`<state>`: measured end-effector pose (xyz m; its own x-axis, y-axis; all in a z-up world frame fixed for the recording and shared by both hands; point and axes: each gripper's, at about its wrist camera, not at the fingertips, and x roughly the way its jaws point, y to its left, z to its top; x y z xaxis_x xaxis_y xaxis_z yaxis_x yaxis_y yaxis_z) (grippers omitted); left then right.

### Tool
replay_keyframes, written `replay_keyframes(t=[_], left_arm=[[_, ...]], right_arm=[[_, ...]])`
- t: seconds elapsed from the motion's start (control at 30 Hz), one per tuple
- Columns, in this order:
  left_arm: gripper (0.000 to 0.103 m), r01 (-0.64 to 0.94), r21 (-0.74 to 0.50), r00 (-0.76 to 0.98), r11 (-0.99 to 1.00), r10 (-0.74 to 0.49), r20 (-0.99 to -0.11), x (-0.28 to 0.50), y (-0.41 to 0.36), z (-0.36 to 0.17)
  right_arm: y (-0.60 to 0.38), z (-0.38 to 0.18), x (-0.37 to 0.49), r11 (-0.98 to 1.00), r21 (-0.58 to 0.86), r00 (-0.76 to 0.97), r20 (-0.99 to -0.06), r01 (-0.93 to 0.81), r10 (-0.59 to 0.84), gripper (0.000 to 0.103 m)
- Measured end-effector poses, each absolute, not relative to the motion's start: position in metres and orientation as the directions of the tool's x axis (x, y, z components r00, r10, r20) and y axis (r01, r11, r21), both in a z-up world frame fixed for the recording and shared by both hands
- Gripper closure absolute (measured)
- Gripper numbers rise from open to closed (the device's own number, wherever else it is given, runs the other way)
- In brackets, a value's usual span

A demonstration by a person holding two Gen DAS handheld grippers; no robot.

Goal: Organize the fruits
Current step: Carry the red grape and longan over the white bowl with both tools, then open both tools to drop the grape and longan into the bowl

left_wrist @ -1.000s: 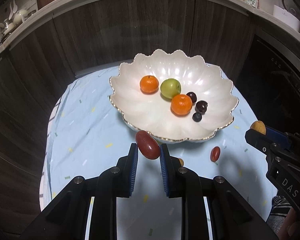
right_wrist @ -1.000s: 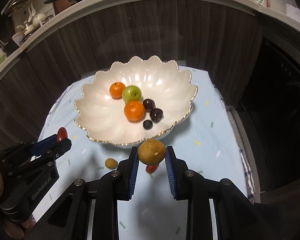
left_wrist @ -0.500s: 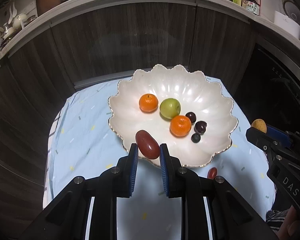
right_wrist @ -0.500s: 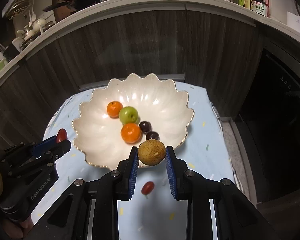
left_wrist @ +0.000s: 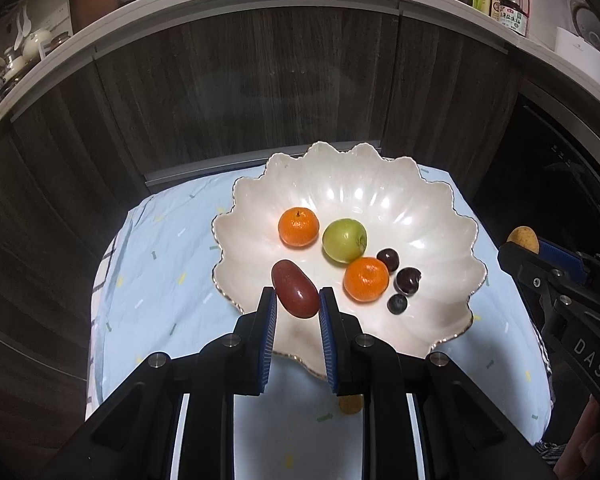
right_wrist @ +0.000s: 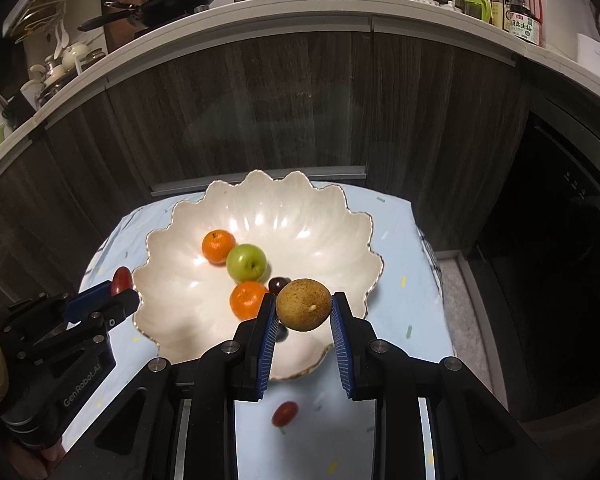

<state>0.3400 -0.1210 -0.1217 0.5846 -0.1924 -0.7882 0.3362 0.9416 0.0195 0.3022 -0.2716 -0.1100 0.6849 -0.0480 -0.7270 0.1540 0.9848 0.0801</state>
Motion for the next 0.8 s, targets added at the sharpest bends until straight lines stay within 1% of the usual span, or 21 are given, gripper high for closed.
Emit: replay_keyframes(t=[0.4,0.8], left_arm=[[0.081,0.321,0.020,0.574,0.947,-0.178,-0.799,0.365,-0.127,-0.138],[0.081,0.320,0.024,0.553,0.947,-0.166,-0.817,0.386,-0.132,-0.157]], right_arm=[[-0.280,-0.125,0.332,0.984,0.076,0.668,-0.743,0.161,-0.052,0.075],[-0.285,-0.147,0.354,0.985,0.074,0.622,-0.782,0.154,-0.038,0.075]])
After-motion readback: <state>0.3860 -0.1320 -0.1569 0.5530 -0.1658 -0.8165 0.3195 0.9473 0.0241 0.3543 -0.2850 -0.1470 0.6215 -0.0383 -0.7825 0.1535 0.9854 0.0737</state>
